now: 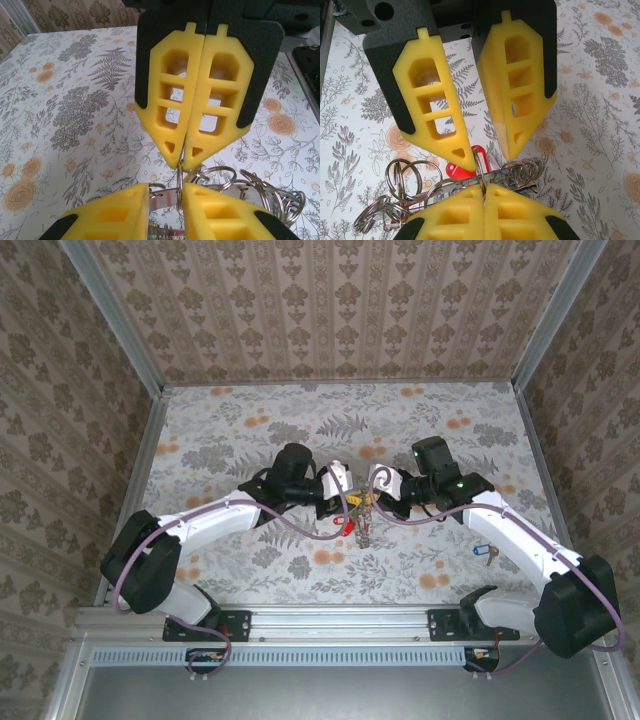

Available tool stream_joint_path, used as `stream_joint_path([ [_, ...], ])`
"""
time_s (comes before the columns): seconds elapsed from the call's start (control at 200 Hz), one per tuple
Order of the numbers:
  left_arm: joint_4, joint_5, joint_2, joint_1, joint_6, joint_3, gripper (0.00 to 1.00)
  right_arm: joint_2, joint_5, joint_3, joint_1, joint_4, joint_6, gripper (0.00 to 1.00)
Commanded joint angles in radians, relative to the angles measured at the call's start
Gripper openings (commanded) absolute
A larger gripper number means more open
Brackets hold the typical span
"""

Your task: Put the keys on the keyring

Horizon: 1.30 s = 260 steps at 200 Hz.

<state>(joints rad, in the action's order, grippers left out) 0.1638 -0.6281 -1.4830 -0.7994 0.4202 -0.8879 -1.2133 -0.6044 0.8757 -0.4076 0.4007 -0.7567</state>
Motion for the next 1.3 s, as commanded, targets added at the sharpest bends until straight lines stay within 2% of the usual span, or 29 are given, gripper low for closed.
stream_joint_path([
  [0.0, 0.006, -0.009, 0.005, -0.009, 0.008, -0.04, 0.21, 0.037, -0.034, 0.035, -0.009, -0.012, 0.012, 0.0],
  [0.23, -0.042, 0.011, -0.009, -0.012, 0.031, -0.055, 0.17, 0.055, -0.077, 0.02, -0.008, -0.033, 0.02, 0.0],
  [0.315, -0.051, 0.011, -0.01, -0.012, 0.035, -0.06, 0.12, 0.059, -0.085, 0.02, -0.009, -0.033, 0.02, 0.0],
  [0.395, -0.062, 0.007, -0.015, -0.011, 0.04, -0.067, 0.0, 0.068, -0.089, 0.014, -0.009, -0.045, 0.026, 0.0],
  [0.545, -0.022, -0.007, -0.017, -0.01, 0.022, -0.053, 0.0, 0.087, -0.083, -0.037, 0.0, -0.113, 0.047, 0.0],
  [0.68, 0.088, -0.061, -0.011, -0.001, -0.03, -0.017, 0.0, 0.07, -0.118, -0.093, 0.037, -0.187, 0.082, 0.1],
  [0.915, 0.235, -0.129, -0.011, 0.014, -0.105, 0.028, 0.0, 0.025, -0.218, -0.15, 0.072, -0.301, 0.133, 0.16],
  [1.085, 0.279, -0.145, -0.015, 0.022, -0.131, 0.044, 0.0, -0.005, -0.265, -0.162, 0.104, -0.37, 0.174, 0.16],
  [1.295, 0.291, -0.135, -0.016, 0.027, -0.143, 0.055, 0.0, -0.009, -0.27, -0.162, 0.123, -0.401, 0.204, 0.05],
])
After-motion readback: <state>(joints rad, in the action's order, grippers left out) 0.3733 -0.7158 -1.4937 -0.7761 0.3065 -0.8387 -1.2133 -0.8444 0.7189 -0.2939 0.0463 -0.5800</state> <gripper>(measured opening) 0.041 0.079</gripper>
